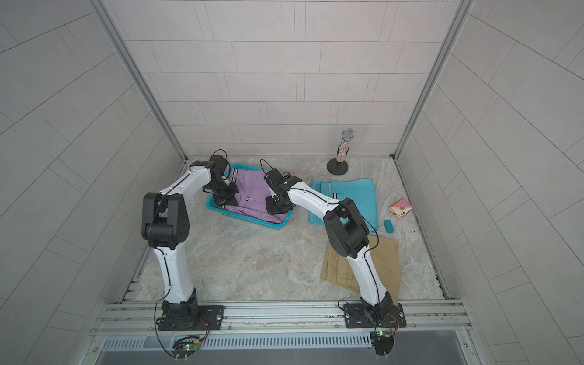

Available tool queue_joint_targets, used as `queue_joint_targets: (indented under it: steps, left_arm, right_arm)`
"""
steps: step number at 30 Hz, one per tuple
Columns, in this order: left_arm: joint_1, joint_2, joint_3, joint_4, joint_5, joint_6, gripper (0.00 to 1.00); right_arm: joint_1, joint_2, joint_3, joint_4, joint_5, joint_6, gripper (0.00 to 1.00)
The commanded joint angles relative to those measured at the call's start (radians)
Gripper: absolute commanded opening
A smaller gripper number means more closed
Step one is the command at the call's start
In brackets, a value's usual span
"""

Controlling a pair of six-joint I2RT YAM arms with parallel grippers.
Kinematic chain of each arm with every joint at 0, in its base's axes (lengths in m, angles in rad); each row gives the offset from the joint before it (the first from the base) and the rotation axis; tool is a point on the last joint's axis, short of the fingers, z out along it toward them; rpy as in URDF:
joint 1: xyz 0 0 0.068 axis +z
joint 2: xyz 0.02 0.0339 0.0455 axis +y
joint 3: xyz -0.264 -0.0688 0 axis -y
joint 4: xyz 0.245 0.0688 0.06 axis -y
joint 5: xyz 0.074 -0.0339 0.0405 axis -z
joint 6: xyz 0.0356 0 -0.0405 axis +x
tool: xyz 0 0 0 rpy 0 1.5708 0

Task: Put the folded long pants in the basket
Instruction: Place the long pant in the basket.

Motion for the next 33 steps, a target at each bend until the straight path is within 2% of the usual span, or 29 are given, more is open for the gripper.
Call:
queue_joint_targets:
  steps: [1, 3, 6, 10, 14, 17, 19, 23, 29, 33]
  left_arm:
    - [-0.004, -0.095, 0.126, -0.036, -0.066, -0.032, 0.00]
    - [-0.022, -0.096, 0.243, -0.078, -0.066, -0.038, 0.00]
    - [-0.047, -0.024, 0.420, -0.120, -0.080, -0.010, 0.00]
    - [-0.091, 0.153, 0.649, -0.192, -0.147, 0.104, 0.00]
    - [-0.104, 0.354, 0.860, -0.287, -0.150, 0.183, 0.00]
    - [-0.106, 0.501, 1.024, -0.343, -0.156, 0.225, 0.00]
    - [-0.106, 0.584, 1.131, -0.381, -0.173, 0.251, 0.00]
    - [-0.100, 0.654, 1.154, -0.378, -0.202, 0.254, 0.00]
    - [-0.086, 0.709, 1.170, -0.392, -0.242, 0.258, 0.00]
    - [-0.080, 0.701, 1.210, -0.420, -0.264, 0.251, 0.00]
  right_arm:
    - [-0.007, -0.103, 0.096, -0.092, 0.071, -0.049, 0.33]
    - [-0.009, -0.125, 0.148, -0.092, 0.128, -0.061, 0.34]
    - [-0.013, -0.106, 0.240, -0.099, 0.225, -0.084, 0.34]
    - [-0.015, 0.000, 0.328, -0.112, 0.342, -0.111, 0.29]
    - [-0.018, 0.123, 0.374, -0.117, 0.422, -0.102, 0.27]
    - [-0.039, 0.238, 0.449, -0.169, 0.459, -0.065, 0.27]
    - [-0.064, 0.310, 0.514, -0.207, 0.442, -0.044, 0.25]
    - [-0.095, 0.425, 0.632, -0.238, 0.393, -0.054, 0.26]
    - [-0.129, 0.574, 0.841, -0.244, 0.291, -0.161, 0.39]
    - [-0.164, 0.577, 0.859, -0.237, 0.192, -0.196, 0.40]
